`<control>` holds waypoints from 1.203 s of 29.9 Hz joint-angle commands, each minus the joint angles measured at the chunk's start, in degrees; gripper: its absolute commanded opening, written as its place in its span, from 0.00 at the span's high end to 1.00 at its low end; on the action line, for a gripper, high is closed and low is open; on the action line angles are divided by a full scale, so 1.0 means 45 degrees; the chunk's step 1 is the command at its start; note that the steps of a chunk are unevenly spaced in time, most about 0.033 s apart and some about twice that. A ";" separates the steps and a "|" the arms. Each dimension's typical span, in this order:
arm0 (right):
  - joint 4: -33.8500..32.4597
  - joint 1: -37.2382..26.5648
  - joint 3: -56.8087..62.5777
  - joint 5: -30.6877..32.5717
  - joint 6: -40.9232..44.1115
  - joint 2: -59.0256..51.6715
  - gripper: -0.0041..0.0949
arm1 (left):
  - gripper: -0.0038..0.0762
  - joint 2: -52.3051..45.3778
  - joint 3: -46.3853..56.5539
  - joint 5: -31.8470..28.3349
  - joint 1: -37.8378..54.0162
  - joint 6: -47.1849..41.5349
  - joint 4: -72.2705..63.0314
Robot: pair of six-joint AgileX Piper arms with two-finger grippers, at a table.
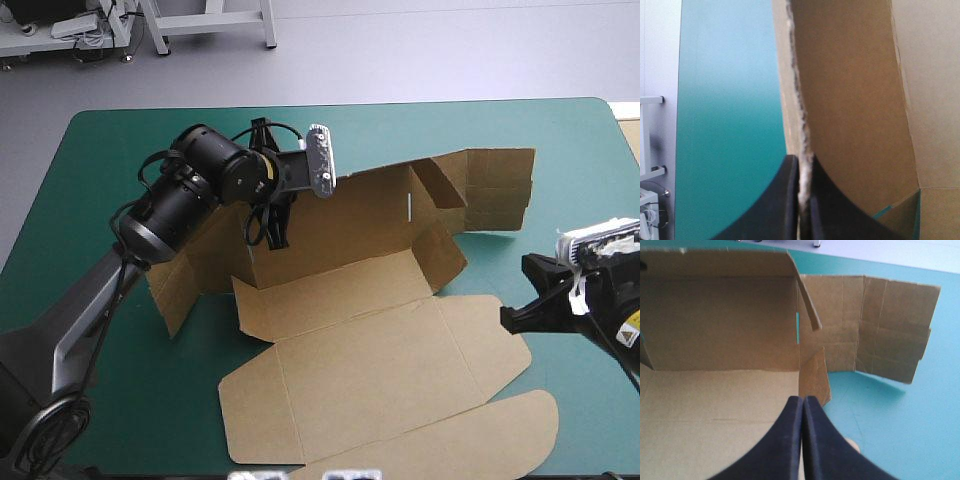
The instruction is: Fold the box
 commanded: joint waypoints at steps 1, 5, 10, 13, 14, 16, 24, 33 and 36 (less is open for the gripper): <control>-0.0154 -0.0019 -0.1567 -0.0686 0.0070 0.0834 0.98 | 0.96 -0.0988 0.0585 -0.0567 -0.0577 -0.0165 0.0612; -0.0177 -0.0019 -0.2827 -0.0149 0.0070 0.1927 0.98 | 0.96 -0.2113 0.2272 -0.2307 -0.0833 -0.0636 0.0839; -0.0177 -0.0019 -0.4518 0.0320 -0.0509 0.3461 0.98 | 0.96 -0.4111 0.4790 -0.5049 -0.0832 -0.0636 0.1325; -0.0177 -0.0019 -0.5609 0.0490 -0.0601 0.4424 0.98 | 0.96 -0.5020 0.6433 -0.6027 -0.0832 -0.0636 0.1879; -0.0177 -0.0019 -0.6018 0.0609 -0.0673 0.4781 0.98 | 0.96 -0.5276 0.6939 -0.6399 -0.0832 -0.0636 0.2005; -0.0177 -0.0019 -0.6938 0.1005 -0.0866 0.5526 0.98 | 0.96 -0.5695 0.7894 -0.7237 -0.0832 -0.0636 0.2449; -0.0031 -0.0019 -1.0440 0.3018 -0.1122 0.8542 0.98 | 0.96 -0.6322 0.9936 -1.0006 -0.0832 -0.0636 0.4349; 0.0804 -0.0702 -1.3977 0.4563 -0.1089 1.2134 0.98 | 0.96 -0.6266 0.9961 -1.1208 -0.0832 -0.0636 0.4594; 0.1800 -0.1315 -1.4257 0.4563 -0.1067 1.2948 0.98 | 0.96 -0.6266 0.9990 -1.1582 -0.0832 -0.0636 0.4859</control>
